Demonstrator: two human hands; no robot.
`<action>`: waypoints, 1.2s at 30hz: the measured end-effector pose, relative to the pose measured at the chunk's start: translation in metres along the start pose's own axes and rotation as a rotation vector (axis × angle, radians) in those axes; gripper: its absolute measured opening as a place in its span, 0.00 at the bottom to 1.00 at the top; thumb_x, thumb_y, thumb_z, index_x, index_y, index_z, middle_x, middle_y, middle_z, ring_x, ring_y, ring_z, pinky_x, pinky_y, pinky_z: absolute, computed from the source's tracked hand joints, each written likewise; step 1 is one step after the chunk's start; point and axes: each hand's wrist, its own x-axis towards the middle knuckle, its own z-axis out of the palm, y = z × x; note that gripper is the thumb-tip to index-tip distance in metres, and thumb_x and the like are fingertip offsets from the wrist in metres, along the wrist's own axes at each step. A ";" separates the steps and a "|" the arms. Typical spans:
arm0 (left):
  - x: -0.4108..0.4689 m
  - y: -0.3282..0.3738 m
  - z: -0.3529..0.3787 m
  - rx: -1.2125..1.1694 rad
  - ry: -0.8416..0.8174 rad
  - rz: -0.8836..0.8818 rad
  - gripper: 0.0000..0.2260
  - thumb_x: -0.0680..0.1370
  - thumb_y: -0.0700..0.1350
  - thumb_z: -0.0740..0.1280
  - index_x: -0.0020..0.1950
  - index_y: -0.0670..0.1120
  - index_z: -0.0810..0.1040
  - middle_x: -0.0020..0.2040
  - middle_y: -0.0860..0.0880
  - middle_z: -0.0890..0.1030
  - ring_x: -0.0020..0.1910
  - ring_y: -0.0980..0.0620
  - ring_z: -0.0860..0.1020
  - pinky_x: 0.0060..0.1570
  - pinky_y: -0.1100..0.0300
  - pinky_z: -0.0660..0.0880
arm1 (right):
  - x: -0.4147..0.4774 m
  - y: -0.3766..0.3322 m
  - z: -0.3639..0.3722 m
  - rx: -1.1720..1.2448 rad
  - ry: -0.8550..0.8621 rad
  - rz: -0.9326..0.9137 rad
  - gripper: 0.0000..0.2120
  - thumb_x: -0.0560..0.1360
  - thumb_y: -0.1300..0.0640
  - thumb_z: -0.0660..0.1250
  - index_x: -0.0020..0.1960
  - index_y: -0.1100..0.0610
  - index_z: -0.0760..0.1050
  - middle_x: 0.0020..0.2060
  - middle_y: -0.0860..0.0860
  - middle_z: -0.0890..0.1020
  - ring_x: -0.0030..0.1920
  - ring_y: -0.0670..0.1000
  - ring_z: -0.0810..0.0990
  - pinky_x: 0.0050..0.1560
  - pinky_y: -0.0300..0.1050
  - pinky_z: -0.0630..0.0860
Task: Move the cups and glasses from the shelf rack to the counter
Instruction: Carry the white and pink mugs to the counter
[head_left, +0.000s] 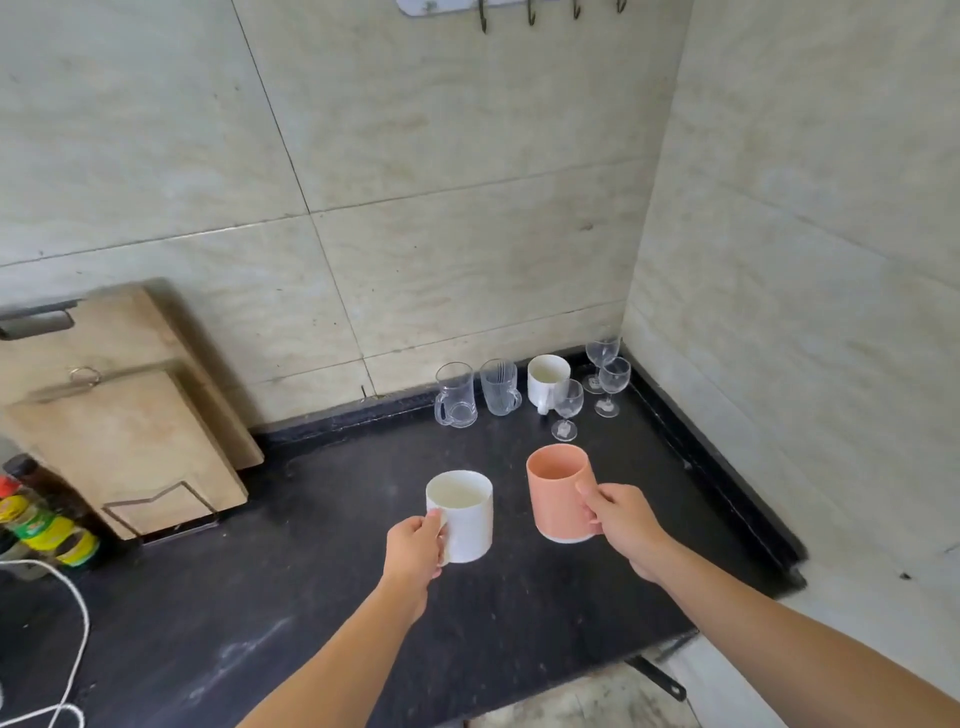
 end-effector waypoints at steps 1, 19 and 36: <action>0.012 0.002 0.004 0.006 0.001 -0.010 0.12 0.81 0.46 0.60 0.40 0.42 0.70 0.30 0.47 0.68 0.31 0.49 0.67 0.35 0.57 0.68 | 0.013 -0.001 0.004 -0.003 -0.007 0.015 0.18 0.80 0.46 0.62 0.44 0.60 0.79 0.42 0.54 0.81 0.44 0.50 0.79 0.42 0.41 0.74; 0.200 0.026 0.050 -0.105 -0.096 -0.126 0.13 0.82 0.48 0.61 0.41 0.41 0.74 0.29 0.48 0.71 0.34 0.49 0.69 0.39 0.55 0.69 | 0.192 0.007 0.073 0.110 -0.068 0.162 0.19 0.79 0.50 0.65 0.45 0.68 0.77 0.38 0.55 0.76 0.42 0.50 0.75 0.50 0.50 0.78; 0.226 0.017 0.057 0.237 0.009 -0.044 0.09 0.80 0.48 0.64 0.53 0.44 0.79 0.47 0.49 0.81 0.46 0.50 0.78 0.46 0.56 0.74 | 0.210 0.019 0.069 -0.229 0.030 0.084 0.08 0.77 0.50 0.67 0.46 0.53 0.81 0.43 0.49 0.84 0.46 0.52 0.81 0.51 0.55 0.78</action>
